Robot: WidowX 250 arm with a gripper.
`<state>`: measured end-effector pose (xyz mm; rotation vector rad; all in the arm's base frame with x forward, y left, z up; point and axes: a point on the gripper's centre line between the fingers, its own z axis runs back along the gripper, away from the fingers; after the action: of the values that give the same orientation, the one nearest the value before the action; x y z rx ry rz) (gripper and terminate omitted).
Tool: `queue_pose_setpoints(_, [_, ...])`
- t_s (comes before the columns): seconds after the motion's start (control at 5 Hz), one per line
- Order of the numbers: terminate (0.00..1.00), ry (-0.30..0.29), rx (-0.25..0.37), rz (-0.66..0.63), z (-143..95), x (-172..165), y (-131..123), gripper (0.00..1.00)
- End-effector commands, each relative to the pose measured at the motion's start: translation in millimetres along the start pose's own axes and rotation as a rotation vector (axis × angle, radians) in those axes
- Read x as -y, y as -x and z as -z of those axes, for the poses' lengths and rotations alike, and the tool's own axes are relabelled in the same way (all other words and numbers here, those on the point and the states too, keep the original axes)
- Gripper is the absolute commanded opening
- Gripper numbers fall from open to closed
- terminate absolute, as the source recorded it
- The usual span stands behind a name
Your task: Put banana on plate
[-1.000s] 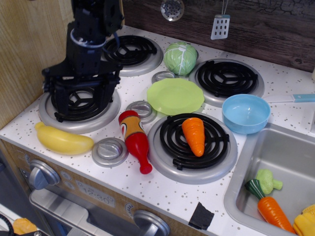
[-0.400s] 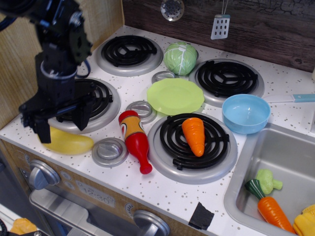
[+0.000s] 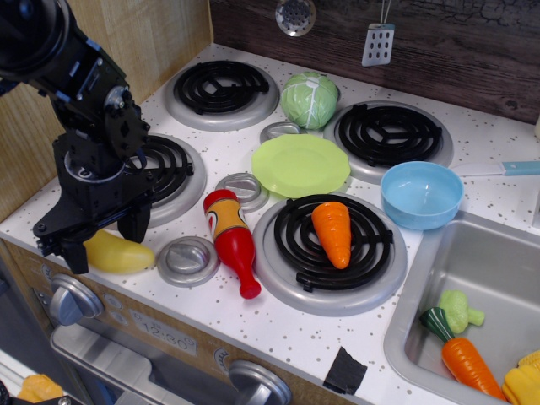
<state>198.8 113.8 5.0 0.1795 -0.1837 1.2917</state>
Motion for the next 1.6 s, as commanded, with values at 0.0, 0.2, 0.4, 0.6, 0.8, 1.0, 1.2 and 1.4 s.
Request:
queue_pose_setpoints(0.0, [0.00,0.001,0.033,0.017,-19,10,-3,0.00])
queue_pose_setpoints(0.2, [0.00,-0.016,0.096,0.092,-64,25,2,0.00])
queue_pose_setpoints(0.4, [0.00,-0.017,0.123,0.182,-103,61,9,0.00])
queue_pose_setpoints(0.6, [0.00,0.048,0.158,0.237,-106,101,15,0.00])
queue_pose_setpoints(0.8, [0.00,0.109,0.150,0.274,-99,139,18,0.00])
queue_pose_setpoints(1.0, [0.00,0.166,0.132,0.268,-84,170,33,0.00])
queue_pose_setpoints(1.2, [0.00,0.241,0.095,0.283,-66,189,47,0.00])
queue_pose_setpoints(1.4, [0.00,0.295,0.070,0.255,-55,197,59,1.00])
